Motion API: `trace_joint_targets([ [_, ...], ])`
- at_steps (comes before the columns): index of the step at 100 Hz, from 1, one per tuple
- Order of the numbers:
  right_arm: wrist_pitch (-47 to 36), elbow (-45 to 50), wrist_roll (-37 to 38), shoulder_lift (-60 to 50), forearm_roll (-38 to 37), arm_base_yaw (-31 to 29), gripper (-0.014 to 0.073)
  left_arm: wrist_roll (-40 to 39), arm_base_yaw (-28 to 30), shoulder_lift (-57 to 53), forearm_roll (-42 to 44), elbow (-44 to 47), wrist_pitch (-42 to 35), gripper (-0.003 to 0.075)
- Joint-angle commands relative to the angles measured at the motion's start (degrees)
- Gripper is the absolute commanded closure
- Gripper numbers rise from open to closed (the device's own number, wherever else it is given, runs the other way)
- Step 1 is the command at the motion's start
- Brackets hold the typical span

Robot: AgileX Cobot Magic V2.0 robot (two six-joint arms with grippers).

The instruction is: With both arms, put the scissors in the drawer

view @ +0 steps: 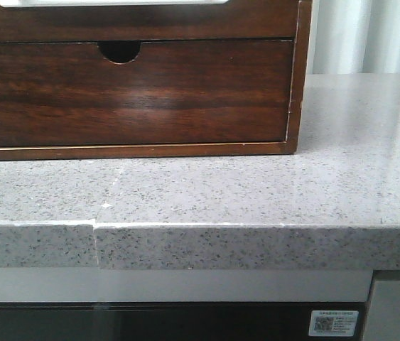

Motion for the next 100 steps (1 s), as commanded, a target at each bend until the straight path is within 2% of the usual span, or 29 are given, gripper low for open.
trace_joint_targets([
  [1,-4.8,1.0,-0.1,-1.2,0.0,-0.2,0.0662,-0.4,0.0,-1.7,-0.4,2.2,-4.5,0.0741],
  [86,-6.6,0.6,-0.1,-1.2,-1.6,-0.2,0.0662,-0.4,0.0,-1.7,-0.4,2.2,-4.6,0.0741],
  [100,-2.8,-3.0,-0.1,-1.2,-1.2,-0.2,0.0662,-0.4,0.0,-1.7,-1.4,1.2,-7.1,0.0741],
])
